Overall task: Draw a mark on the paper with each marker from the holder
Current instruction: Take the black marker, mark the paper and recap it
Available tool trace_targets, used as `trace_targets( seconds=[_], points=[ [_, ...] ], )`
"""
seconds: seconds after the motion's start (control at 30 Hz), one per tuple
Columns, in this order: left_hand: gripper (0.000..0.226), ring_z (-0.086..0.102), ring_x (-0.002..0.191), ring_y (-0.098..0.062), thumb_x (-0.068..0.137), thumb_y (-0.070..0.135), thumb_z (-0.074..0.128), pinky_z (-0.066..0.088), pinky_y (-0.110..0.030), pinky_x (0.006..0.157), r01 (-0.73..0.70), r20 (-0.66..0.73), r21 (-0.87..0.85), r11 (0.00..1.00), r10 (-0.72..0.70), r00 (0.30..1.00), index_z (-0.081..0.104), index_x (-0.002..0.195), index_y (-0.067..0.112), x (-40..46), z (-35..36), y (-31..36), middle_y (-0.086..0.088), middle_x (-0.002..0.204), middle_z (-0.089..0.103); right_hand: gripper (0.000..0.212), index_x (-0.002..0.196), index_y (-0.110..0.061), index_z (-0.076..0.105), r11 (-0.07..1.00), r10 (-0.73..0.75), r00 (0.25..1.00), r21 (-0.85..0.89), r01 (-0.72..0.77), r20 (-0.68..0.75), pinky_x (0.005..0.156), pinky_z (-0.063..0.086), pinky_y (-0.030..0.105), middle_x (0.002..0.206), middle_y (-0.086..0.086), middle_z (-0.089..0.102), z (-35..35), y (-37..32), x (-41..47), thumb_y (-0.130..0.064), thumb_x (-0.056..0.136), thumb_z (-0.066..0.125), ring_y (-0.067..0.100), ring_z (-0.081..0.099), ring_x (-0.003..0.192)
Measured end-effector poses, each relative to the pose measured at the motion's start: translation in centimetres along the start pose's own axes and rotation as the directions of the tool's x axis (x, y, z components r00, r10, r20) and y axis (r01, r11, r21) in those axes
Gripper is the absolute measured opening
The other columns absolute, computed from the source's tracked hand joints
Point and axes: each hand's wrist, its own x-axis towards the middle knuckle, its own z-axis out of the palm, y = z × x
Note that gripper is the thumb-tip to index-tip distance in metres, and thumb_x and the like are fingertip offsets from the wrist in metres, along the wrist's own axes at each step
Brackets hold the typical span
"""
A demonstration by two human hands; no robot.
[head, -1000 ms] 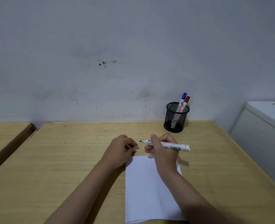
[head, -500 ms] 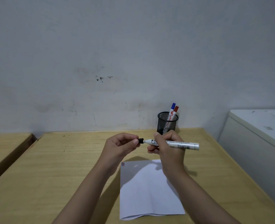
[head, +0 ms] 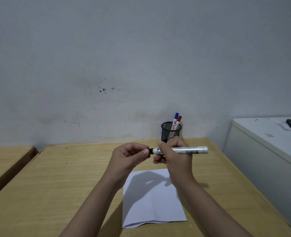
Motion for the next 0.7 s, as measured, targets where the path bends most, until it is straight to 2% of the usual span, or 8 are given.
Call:
trace_targets(
  seconds=[0.17,0.3,0.4,0.47,0.53,0.57,0.63,0.7],
  points=[
    [0.011,0.068,0.070,-0.016,0.061,0.009,0.073,0.058,-0.025,0.076,-0.064,-0.011,0.020,0.998,0.064,0.998,0.074,0.072,0.009,0.0,0.6,0.6,-0.006,0.074,0.073,0.032,0.063,-0.007,0.039,0.996,0.005,1.000,0.091,-0.003,-0.022,0.041,0.050,0.029,0.044,0.004,0.053,0.3,-0.2,0.1,0.005,0.083,0.062,0.018,0.053,0.036],
    [0.008,0.066,0.066,-0.009,0.073,-0.004,0.071,0.053,-0.016,0.066,-0.213,-0.138,0.151,0.965,0.234,0.962,0.071,0.076,0.003,0.5,1.6,1.2,0.000,0.068,0.073,0.024,0.070,-0.009,0.050,0.893,0.314,0.937,0.287,-0.347,0.154,0.046,0.054,0.026,0.054,0.007,0.056,0.4,-0.5,1.3,-0.018,0.082,0.068,0.014,0.057,0.043],
    [0.007,0.067,0.069,-0.009,0.074,0.003,0.074,0.053,-0.016,0.066,-0.279,-0.209,0.330,0.902,0.358,0.910,0.072,0.077,0.008,1.7,1.8,1.7,-0.002,0.071,0.073,0.032,0.069,-0.007,0.054,0.832,0.505,0.826,0.115,-0.543,0.248,0.044,0.053,0.024,0.053,0.004,0.053,0.3,-0.9,2.0,-0.033,0.083,0.066,0.012,0.057,0.042],
    [0.006,0.068,0.070,-0.014,0.074,0.007,0.074,0.052,-0.018,0.066,-0.288,-0.189,0.429,0.856,0.397,0.898,0.073,0.078,0.011,2.6,1.7,1.8,-0.005,0.075,0.074,0.025,0.071,-0.006,0.056,0.917,0.399,0.899,-0.103,-0.386,0.182,0.042,0.051,0.023,0.057,0.005,0.054,-0.3,-0.8,2.3,-0.024,0.082,0.070,0.010,0.054,0.041],
    [0.007,0.069,0.068,-0.014,0.072,0.008,0.074,0.052,-0.018,0.066,-0.288,-0.161,0.485,0.826,0.408,0.899,0.074,0.078,0.013,3.3,2.0,1.9,-0.004,0.074,0.075,0.019,0.077,-0.007,0.061,0.941,0.089,0.990,-0.336,-0.047,0.110,0.051,0.053,0.023,0.067,0.005,0.061,-1.2,-0.7,2.9,-0.018,0.076,0.077,0.009,0.059,0.052],
    [0.008,0.068,0.066,-0.013,0.072,0.008,0.074,0.052,-0.018,0.065,-0.290,-0.146,0.495,0.819,0.408,0.901,0.074,0.077,0.014,3.7,2.2,1.9,-0.003,0.073,0.075,0.019,0.082,-0.011,0.064,0.894,-0.038,0.992,-0.439,0.088,0.122,0.061,0.055,0.024,0.075,0.002,0.066,-1.7,-0.7,3.4,-0.018,0.072,0.080,0.010,0.062,0.064],
    [0.010,0.067,0.064,-0.011,0.071,0.006,0.074,0.051,-0.017,0.063,-0.298,-0.112,0.487,0.821,0.397,0.911,0.073,0.078,0.015,4.6,3.0,1.9,-0.004,0.072,0.074,0.022,0.090,-0.020,0.068,0.827,-0.121,0.971,-0.520,0.213,0.204,0.074,0.053,0.027,0.086,-0.007,0.069,-2.3,-0.5,4.5,-0.019,0.071,0.080,0.010,0.064,0.080],
    [0.012,0.067,0.065,-0.011,0.072,0.007,0.074,0.053,-0.019,0.063,-0.303,-0.084,0.478,0.825,0.386,0.919,0.072,0.078,0.017,5.9,3.7,1.8,-0.006,0.072,0.074,0.028,0.097,-0.023,0.068,0.822,-0.145,0.955,-0.507,0.261,0.258,0.075,0.055,0.028,0.085,-0.006,0.070,-2.7,-0.2,5.5,-0.014,0.073,0.078,0.008,0.066,0.077]
  ],
)
